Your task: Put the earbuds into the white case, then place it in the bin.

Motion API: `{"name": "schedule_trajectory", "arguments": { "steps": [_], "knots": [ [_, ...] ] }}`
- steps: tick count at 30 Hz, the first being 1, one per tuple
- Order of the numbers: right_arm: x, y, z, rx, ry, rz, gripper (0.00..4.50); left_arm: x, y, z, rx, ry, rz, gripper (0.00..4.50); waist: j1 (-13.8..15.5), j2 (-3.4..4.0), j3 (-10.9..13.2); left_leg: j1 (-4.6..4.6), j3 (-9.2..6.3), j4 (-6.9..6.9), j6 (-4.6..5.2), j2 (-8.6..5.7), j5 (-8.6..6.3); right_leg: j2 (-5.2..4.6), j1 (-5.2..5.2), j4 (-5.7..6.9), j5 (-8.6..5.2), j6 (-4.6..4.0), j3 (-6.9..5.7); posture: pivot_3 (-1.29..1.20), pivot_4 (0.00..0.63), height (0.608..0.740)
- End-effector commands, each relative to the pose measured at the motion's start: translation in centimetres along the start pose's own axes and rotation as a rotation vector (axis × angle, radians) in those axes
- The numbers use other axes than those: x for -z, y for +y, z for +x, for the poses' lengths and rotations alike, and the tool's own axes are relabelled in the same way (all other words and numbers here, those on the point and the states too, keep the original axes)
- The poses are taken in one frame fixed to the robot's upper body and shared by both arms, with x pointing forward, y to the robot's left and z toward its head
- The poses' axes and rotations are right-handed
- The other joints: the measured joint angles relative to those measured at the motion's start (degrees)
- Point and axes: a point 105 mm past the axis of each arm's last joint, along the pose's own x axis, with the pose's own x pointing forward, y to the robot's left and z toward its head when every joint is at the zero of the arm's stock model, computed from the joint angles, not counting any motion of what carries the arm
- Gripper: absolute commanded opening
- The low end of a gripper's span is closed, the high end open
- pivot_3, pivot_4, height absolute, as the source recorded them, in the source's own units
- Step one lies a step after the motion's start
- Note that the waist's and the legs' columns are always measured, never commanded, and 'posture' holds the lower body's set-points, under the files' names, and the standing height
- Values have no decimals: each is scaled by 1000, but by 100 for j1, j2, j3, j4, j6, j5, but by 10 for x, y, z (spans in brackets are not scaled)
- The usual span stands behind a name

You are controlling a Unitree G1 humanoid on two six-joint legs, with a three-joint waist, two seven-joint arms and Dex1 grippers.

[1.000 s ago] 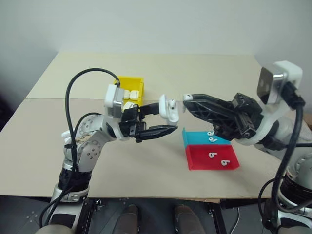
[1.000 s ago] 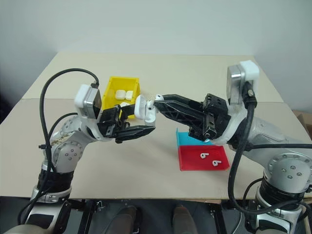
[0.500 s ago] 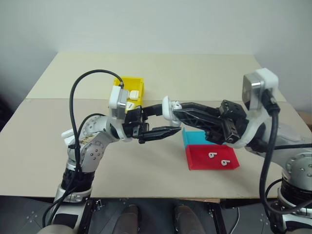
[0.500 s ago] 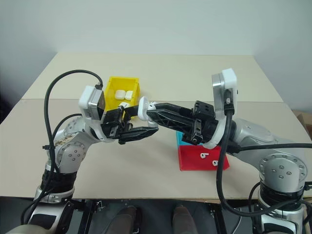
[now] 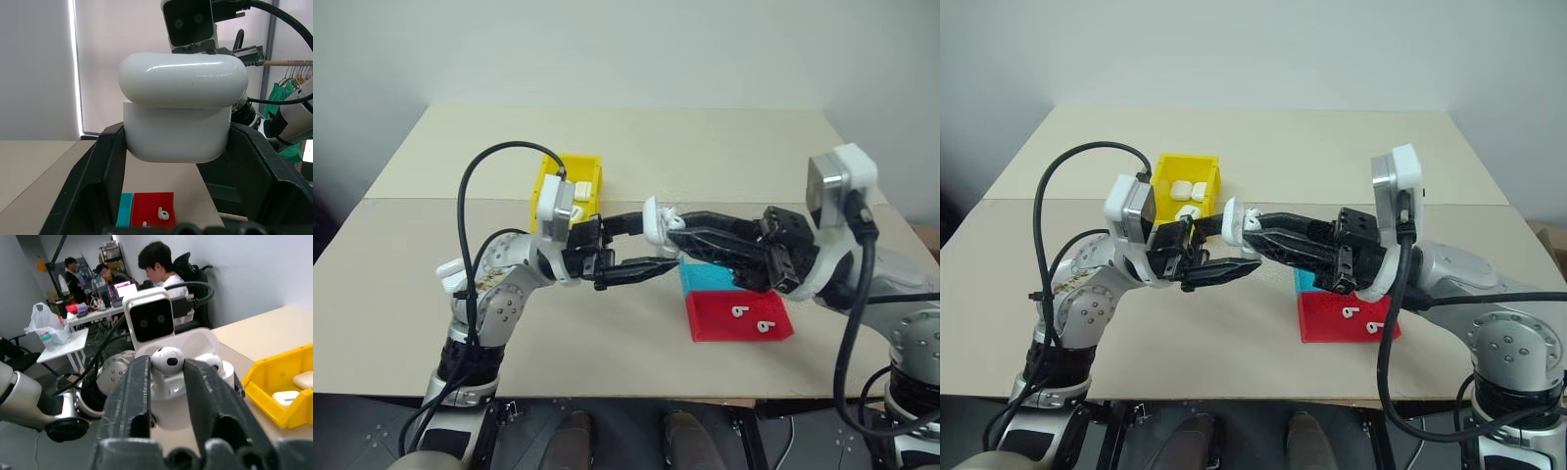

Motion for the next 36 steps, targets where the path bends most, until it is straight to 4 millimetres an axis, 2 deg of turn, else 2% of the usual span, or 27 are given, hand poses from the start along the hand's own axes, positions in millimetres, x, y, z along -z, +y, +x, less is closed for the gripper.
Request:
{"name": "schedule_trajectory", "arguments": {
  "steps": [1, 3, 7, 12, 15, 18, 20, 23, 30, 36],
  "knots": [
    [-2, 3, 0, -15, 6, -39, 2758, -13, -2, 5, 26, -35, 52, 2764, 1, 0, 0, 0, 0, 0, 0, 0, 0, 0, 0, 0, 0, 0, 0, 0, 150, 740],
    [-3, 3, -2, -18, 15, -49, 3465, -13, -2, 5, 26, -38, 53, 2764, 4, 0, 0, 0, 0, 1, 0, 0, 0, 0, 0, 0, 0, 0, 0, 0, 150, 740],
    [-7, 2, -7, -17, 16, -61, 3465, -11, -1, 5, 22, -35, 53, 2764, 6, 0, 0, -2, 0, 1, 0, 0, 0, 0, 0, -2, 0, 0, 0, 0, 150, 740],
    [-19, -4, -18, -1, -4, -89, 3465, 1, 7, 2, -25, -7, 44, 2764, 8, 0, 0, -1, 1, 1, 0, -1, 0, 0, 1, -2, 0, 0, 0, 0, 150, 740],
    [-28, -10, -20, 14, -2, -132, 2927, 10, 14, 3, -72, 11, 43, 2764, 3, 0, 0, -1, 6, 2, 0, -1, 0, 0, 1, -2, 0, 0, -1, 0, 150, 740],
    [-36, -23, -13, 49, 44, -213, 1916, 21, 19, 6, -111, 51, 52, 2764, -15, 0, 0, -1, 9, 2, 0, -1, 0, 0, 0, -1, 0, 0, 0, 0, 150, 740],
    [-32, -33, -2, 68, 142, -303, 1171, 28, 21, 10, -120, 87, 64, 2764, -16, 0, 0, -1, 12, 2, 0, -1, 0, 1, -3, 2, 0, 0, 2, 0, 150, 740],
    [-22, -40, 14, 55, 283, -432, 54, 29, 20, 12, -97, 83, 73, 2764, -16, 0, 0, -2, 26, 0, 0, 1, 0, 3, -7, 0, 0, -1, 0, 0, 150, 740],
    [-8, -44, 32, -4, 522, -597, 54, 32, 23, 8, -138, 119, 109, 2764, 16, 1, 0, -29, 21, 10, 0, 0, 0, -2, -28, -2, 1, 0, -4, 0, 150, 740],
    [-2, -46, 26, -37, 599, -647, 54, 30, 22, -2, -181, 123, 116, 2764, 20, 1, 0, -29, 4, 11, 0, 0, 0, -5, -25, 0, 2, 1, -6, 0, 150, 740]
  ]
}}
